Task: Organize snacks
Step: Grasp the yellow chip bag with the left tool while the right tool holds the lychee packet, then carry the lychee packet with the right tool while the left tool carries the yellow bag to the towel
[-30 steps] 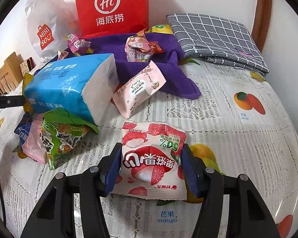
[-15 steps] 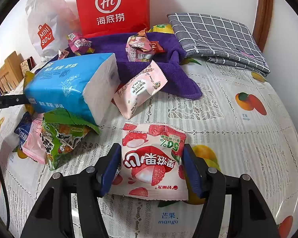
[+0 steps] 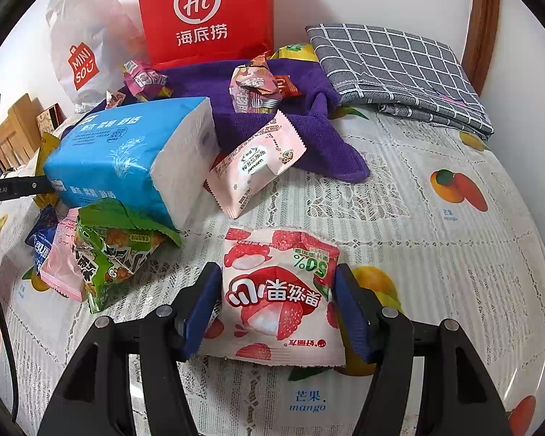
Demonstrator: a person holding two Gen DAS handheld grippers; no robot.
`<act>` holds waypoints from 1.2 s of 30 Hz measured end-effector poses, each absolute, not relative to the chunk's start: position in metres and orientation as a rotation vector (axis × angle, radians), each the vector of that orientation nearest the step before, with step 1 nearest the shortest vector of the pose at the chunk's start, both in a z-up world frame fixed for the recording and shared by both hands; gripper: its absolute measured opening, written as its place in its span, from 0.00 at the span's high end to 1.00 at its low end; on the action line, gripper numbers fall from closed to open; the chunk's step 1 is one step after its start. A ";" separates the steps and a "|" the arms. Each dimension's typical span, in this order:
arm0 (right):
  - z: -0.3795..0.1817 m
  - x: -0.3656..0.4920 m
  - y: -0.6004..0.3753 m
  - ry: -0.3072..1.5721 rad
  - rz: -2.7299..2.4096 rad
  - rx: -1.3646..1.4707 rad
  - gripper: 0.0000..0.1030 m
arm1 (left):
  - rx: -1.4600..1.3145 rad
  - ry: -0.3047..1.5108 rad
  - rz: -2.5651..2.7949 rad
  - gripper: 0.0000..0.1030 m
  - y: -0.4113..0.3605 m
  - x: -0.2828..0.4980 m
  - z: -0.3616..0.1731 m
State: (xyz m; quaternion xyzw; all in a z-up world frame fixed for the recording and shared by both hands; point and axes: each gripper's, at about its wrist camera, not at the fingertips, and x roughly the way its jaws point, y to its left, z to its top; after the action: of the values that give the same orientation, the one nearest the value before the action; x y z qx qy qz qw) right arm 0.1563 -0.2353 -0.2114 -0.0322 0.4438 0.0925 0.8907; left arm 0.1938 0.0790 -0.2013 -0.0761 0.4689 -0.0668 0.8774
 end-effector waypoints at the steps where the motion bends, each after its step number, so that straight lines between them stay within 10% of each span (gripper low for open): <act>1: -0.211 0.157 -0.235 0.923 0.191 -0.067 0.36 | -0.153 0.972 -0.141 0.47 0.078 0.192 -0.201; 36: -0.116 0.122 -0.207 0.812 0.185 -0.018 0.48 | -0.200 0.875 -0.194 0.52 0.052 0.127 -0.115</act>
State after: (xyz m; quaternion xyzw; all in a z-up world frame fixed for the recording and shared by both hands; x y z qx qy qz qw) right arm 0.1221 -0.2069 -0.1164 -0.0087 0.3944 0.0899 0.9145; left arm 0.1268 0.0518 -0.1148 -0.0964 0.4225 -0.0935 0.8963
